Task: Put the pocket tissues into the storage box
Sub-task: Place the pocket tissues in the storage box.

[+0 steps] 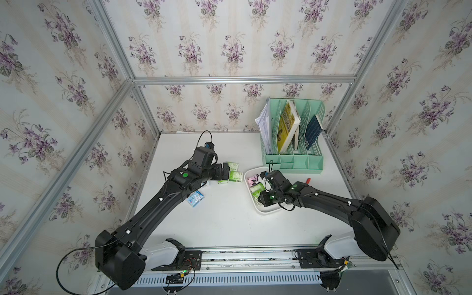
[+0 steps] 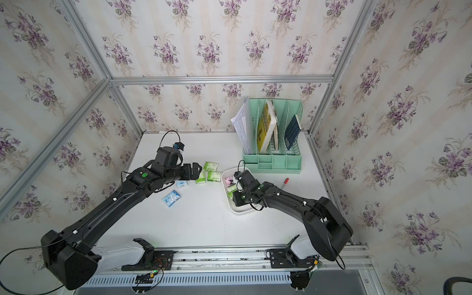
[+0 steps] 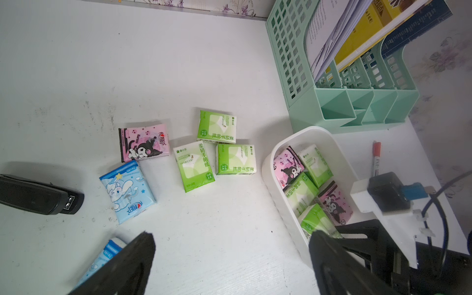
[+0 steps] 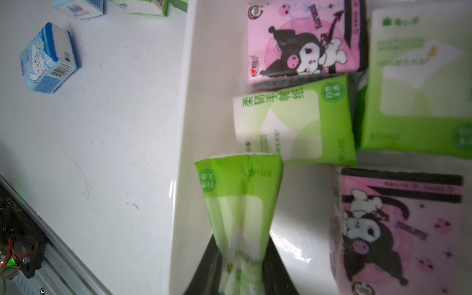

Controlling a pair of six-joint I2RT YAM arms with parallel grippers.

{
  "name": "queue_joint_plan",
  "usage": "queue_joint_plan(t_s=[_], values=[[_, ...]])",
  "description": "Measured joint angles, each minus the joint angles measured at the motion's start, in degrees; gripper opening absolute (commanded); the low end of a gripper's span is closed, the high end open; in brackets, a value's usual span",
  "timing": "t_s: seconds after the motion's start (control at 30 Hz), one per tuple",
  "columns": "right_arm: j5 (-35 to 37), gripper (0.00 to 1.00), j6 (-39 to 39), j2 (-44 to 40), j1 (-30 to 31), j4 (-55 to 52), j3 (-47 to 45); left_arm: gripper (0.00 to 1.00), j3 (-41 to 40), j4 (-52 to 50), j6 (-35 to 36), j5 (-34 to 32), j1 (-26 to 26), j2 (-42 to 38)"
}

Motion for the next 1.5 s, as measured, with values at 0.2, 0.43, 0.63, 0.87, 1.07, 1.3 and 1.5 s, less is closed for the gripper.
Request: queue_joint_plan(t_s=[0.2, 0.43, 0.63, 0.87, 1.07, 1.3, 1.5], values=[[0.1, 0.23, 1.1, -4.1, 0.0, -0.9, -2.8, 0.99, 1.3, -1.0, 1.5, -0.2, 0.0, 0.5], [0.2, 0.22, 2.3, 1.2, 0.0, 1.8, -3.0, 0.99, 3.3, -1.8, 2.3, -0.2, 0.0, 1.7], [-0.1, 0.24, 2.3, 4.5, 0.0, 3.8, -1.3, 0.99, 2.9, -2.6, 2.3, -0.4, 0.0, 1.1], [-0.4, 0.42, 2.3, 6.5, 0.0, 5.3, -0.3, 0.99, 2.9, -2.6, 2.3, -0.5, 0.0, 1.1], [-0.3, 0.62, 2.3, 6.1, 0.0, 5.0, 0.3, 0.99, 2.9, -2.6, 2.4, -0.5, 0.0, 1.1], [-0.2, 0.67, 1.9, 3.3, 0.0, 3.2, 4.7, 0.99, 2.9, -2.6, 2.4, -0.5, 0.0, 1.1], [0.1, 0.68, 0.4, 1.3, 0.0, 0.0, 9.8, 0.99, 2.9, -2.6, 2.4, -0.7, 0.0, 1.0]])
